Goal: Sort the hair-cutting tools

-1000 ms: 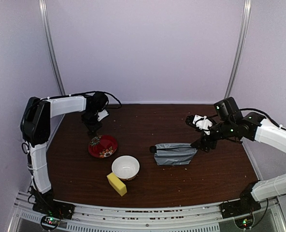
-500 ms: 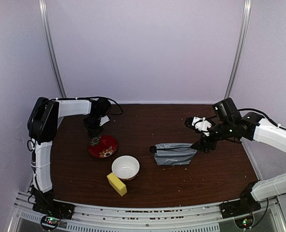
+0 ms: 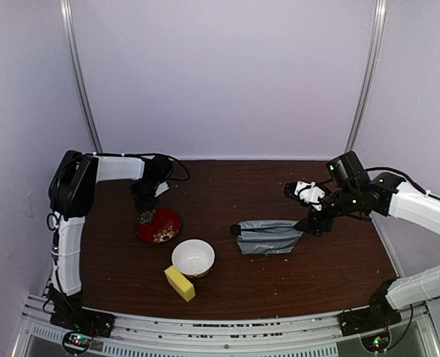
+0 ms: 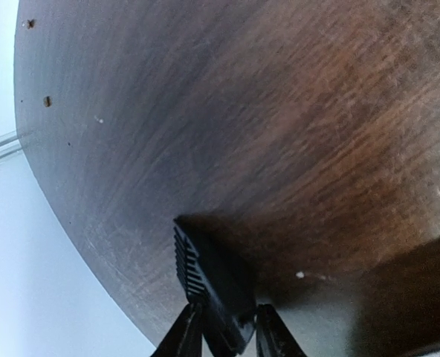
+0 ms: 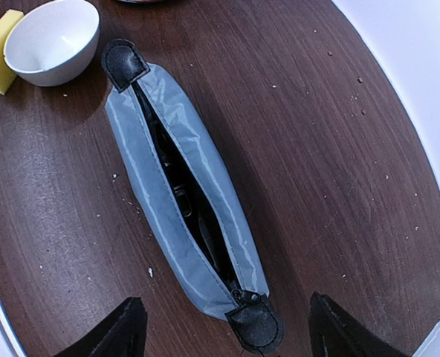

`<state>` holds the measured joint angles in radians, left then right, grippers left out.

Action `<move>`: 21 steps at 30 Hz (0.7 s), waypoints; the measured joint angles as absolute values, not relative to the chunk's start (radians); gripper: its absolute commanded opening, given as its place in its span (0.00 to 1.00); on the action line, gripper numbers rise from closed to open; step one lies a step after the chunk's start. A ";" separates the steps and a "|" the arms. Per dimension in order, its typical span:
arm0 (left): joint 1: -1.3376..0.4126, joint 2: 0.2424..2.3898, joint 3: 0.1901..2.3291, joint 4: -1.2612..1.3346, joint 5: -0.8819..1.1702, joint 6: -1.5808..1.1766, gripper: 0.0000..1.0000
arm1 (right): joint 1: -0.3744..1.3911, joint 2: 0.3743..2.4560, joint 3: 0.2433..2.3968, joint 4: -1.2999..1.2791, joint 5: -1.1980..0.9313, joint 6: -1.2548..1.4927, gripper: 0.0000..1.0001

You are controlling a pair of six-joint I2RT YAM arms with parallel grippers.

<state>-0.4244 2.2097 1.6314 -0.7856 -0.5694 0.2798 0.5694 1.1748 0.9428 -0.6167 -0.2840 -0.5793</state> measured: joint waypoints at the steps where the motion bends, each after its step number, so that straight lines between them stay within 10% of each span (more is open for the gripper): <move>1: -0.424 2.216 1.631 -0.781 -0.573 0.280 0.24 | 0.569 1.175 0.943 -0.617 -0.284 -0.580 0.76; 21: -0.424 2.282 1.749 -0.834 -0.625 0.249 0.18 | 0.569 1.184 0.943 -0.636 -0.284 -0.581 0.73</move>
<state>-0.4244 2.2818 1.7489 -0.8337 -0.6250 0.2489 0.5694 1.1839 0.9428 -0.6365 -0.2840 -0.5808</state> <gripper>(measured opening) 0.193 0.737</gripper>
